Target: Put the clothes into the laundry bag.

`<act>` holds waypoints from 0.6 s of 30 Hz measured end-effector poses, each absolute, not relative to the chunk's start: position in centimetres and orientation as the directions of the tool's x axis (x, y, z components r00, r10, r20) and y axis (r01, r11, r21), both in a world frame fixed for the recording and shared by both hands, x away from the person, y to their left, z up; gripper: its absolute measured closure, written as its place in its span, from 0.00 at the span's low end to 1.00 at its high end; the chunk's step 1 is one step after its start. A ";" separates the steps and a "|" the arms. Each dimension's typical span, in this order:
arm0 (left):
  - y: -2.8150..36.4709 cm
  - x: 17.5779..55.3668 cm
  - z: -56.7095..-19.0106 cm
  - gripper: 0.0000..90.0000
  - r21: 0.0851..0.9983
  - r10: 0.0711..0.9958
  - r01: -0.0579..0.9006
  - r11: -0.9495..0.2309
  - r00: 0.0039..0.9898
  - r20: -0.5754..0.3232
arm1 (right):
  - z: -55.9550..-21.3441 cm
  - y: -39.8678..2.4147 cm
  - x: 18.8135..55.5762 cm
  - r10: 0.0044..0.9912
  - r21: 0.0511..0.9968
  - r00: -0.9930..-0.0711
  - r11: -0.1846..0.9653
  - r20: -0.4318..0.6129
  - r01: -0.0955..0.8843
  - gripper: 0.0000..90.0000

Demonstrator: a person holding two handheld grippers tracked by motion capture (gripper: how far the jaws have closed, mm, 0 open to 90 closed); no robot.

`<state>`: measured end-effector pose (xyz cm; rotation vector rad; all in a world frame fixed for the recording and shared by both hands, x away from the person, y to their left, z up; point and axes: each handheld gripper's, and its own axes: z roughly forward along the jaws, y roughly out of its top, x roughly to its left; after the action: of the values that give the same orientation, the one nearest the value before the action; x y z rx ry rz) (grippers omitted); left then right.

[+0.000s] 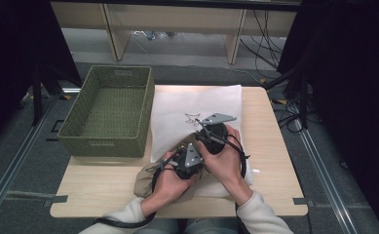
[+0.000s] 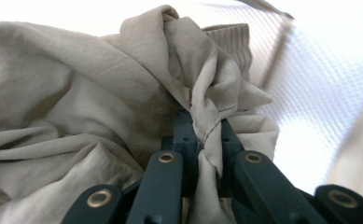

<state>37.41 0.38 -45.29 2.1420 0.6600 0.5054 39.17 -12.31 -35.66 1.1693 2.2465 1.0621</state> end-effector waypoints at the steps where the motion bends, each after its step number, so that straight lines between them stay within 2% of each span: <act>1: 0.5 37.7 -45.4 0.93 0.805 0.619 0.289 -0.518 0.777 0.119 | -35.7 -12.5 39.3 0.811 0.772 -0.585 0.377 -0.009 0.512 0.98; 2: 0.5 37.9 -45.6 0.93 0.825 0.647 0.303 -0.477 0.756 0.097 | -35.7 -12.5 39.3 0.819 0.770 -0.573 0.364 0.002 0.524 0.98; 3: 0.9 38.3 -45.5 0.93 0.799 0.643 0.295 -0.524 0.753 0.143 | -35.8 -12.7 39.5 0.809 0.773 -0.588 0.386 -0.021 0.503 0.98; 7: 0.8 38.9 -46.2 0.90 0.809 0.665 0.307 -0.501 0.735 0.133 | -36.0 -12.7 39.7 0.827 0.770 -0.562 0.354 0.007 0.531 0.98; 8: 0.3 39.0 -46.9 0.89 0.826 0.671 0.323 -0.463 0.736 0.088 | -36.2 -12.8 39.9 0.826 0.770 -0.563 0.363 -0.006 0.525 0.98; 9: 0.3 39.2 -47.1 0.88 0.822 0.674 0.315 -0.475 0.731 0.110 | -36.2 -12.9 40.1 0.815 0.767 -0.579 0.381 -0.016 0.516 0.98; 10: 0.4 39.4 -47.1 0.85 0.792 0.640 0.302 -0.531 0.756 0.141 | -36.4 -12.9 40.1 0.824 0.764 -0.566 0.366 -0.001 0.531 0.98; 13: 0.1 39.5 -47.5 0.77 0.780 0.630 0.305 -0.546 0.763 0.142 | -36.5 -12.9 40.1 0.835 0.750 -0.549 0.355 0.013 0.558 0.98; 14: -0.4 39.3 -47.8 0.74 0.814 0.645 0.310 -0.492 0.758 0.101 | -36.6 -13.0 40.1 0.832 0.751 -0.556 0.365 0.003 0.550 0.98; 16: 0.0 39.1 -47.4 0.66 0.784 0.606 0.295 -0.546 0.785 0.126 | -36.6 -13.0 40.2 0.829 0.749 -0.559 0.361 0.014 0.555 0.98; 18: -0.2 38.9 -47.5 0.58 0.806 0.616 0.291 -0.516 0.780 0.112 | -36.7 -13.1 40.3 0.826 0.755 -0.563 0.367 0.004 0.544 0.98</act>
<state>38.93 -0.19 -47.54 2.1324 0.6725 0.4937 40.32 -13.07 -36.69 1.1959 2.2574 1.0316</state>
